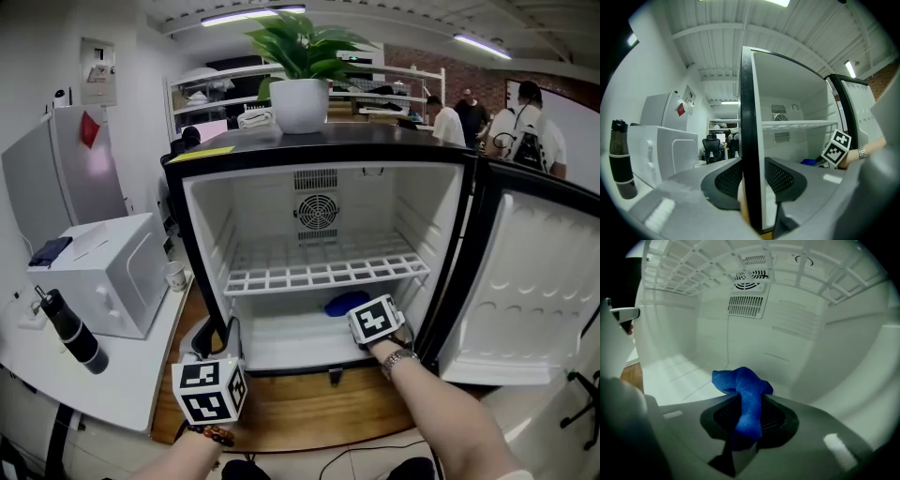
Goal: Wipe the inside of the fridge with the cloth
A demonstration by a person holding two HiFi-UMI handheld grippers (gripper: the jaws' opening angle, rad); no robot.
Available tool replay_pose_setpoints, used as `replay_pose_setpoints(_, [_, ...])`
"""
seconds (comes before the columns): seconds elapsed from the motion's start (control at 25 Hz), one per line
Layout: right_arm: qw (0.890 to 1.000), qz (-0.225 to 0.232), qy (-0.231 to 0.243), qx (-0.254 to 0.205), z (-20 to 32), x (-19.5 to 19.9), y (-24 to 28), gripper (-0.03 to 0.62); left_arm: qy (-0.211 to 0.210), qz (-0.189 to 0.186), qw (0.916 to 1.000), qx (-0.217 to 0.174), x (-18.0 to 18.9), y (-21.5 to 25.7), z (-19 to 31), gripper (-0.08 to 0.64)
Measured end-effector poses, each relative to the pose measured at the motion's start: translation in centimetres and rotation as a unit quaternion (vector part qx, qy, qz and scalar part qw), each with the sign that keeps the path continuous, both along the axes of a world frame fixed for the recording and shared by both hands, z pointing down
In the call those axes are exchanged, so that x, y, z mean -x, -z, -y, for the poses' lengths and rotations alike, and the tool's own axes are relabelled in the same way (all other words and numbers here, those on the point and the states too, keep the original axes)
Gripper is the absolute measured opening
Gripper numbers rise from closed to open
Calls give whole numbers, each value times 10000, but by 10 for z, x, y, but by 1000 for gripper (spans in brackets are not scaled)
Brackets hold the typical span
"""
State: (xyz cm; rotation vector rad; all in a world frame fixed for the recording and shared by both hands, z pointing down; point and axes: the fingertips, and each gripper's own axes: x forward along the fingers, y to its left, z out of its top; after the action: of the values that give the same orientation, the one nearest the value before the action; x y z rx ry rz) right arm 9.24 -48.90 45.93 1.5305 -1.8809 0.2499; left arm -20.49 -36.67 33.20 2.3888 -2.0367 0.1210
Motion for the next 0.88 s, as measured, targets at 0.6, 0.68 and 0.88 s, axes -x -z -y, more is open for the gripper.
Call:
replay_pose_setpoints(0.6, [9888, 1238, 607, -572, -15, 50, 31, 95, 8, -5, 10000, 46, -1, -1, 0, 140])
replay_pose_setpoints(0.68, [9860, 1207, 777, -844, -22, 62, 48, 95, 1, -12, 10000, 48, -1, -1, 0, 140])
replay_pose_setpoints(0.88, [9730, 1387, 1519, -1047, -54, 127, 73, 95, -22, -23, 10000, 60, -2, 0, 0, 140])
